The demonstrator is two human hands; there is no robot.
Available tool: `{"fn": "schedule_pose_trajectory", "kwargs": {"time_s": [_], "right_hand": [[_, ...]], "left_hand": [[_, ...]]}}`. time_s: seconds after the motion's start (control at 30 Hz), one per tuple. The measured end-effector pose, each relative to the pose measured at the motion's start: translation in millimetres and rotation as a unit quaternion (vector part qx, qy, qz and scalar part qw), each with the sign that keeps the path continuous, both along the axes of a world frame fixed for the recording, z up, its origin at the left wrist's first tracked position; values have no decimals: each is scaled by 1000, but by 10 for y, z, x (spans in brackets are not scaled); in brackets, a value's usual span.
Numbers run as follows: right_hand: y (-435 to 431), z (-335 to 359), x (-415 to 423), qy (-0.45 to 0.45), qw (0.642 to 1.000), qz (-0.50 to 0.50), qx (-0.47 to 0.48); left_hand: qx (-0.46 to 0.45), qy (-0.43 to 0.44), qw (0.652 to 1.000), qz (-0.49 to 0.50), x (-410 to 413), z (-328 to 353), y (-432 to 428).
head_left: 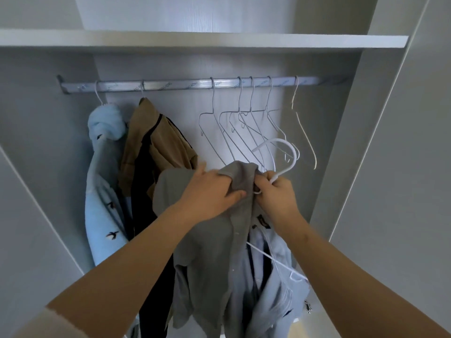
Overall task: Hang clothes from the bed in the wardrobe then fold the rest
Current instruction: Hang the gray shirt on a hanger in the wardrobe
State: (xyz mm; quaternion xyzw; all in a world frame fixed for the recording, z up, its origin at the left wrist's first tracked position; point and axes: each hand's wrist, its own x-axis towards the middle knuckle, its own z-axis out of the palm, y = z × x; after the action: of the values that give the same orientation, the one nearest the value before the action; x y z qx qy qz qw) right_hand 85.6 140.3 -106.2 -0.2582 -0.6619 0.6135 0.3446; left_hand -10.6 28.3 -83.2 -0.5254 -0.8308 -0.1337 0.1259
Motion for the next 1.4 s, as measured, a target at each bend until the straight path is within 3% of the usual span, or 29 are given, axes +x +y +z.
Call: {"fn": "schedule_pose_trajectory", "kwargs": {"time_s": [0.17, 0.27, 0.33, 0.43, 0.5, 0.57, 0.63, 0.7, 0.8, 1.03, 1.27, 1.4], "right_hand": [[-38, 94, 133, 32, 997, -27, 64], [-72, 188, 175, 81, 975, -108, 176], [-80, 237, 214, 135, 961, -132, 203], [-91, 157, 259, 154, 972, -17, 174], [-82, 40, 282, 63, 974, 99, 192], [-42, -115, 279, -90, 956, 179, 213], [32, -267, 226, -212, 941, 159, 210], [98, -353, 138, -259, 951, 88, 144], [74, -346, 0, -217, 969, 109, 50], [-145, -281, -220, -112, 948, 293, 46], [-220, -259, -403, -94, 937, 332, 45], [-238, -346, -455, -117, 936, 328, 51]], "left_hand": [[84, -167, 981, -56, -9, 31, 47], [174, -199, 964, -42, -40, 85, 78], [202, -212, 956, -11, -53, 111, 107], [256, -240, 936, 26, -99, 162, 119], [294, -236, 925, 48, -166, 213, 96], [334, -233, 912, 47, -225, 276, 53], [363, -250, 897, 36, -234, 360, -2], [372, -280, 885, 7, -230, 423, -50], [374, -305, 875, -43, -185, 494, -131], [377, -326, 863, -83, -197, 616, -370], [409, -291, 862, -65, -219, 710, -595], [445, -305, 839, -77, -268, 789, -707]]}}
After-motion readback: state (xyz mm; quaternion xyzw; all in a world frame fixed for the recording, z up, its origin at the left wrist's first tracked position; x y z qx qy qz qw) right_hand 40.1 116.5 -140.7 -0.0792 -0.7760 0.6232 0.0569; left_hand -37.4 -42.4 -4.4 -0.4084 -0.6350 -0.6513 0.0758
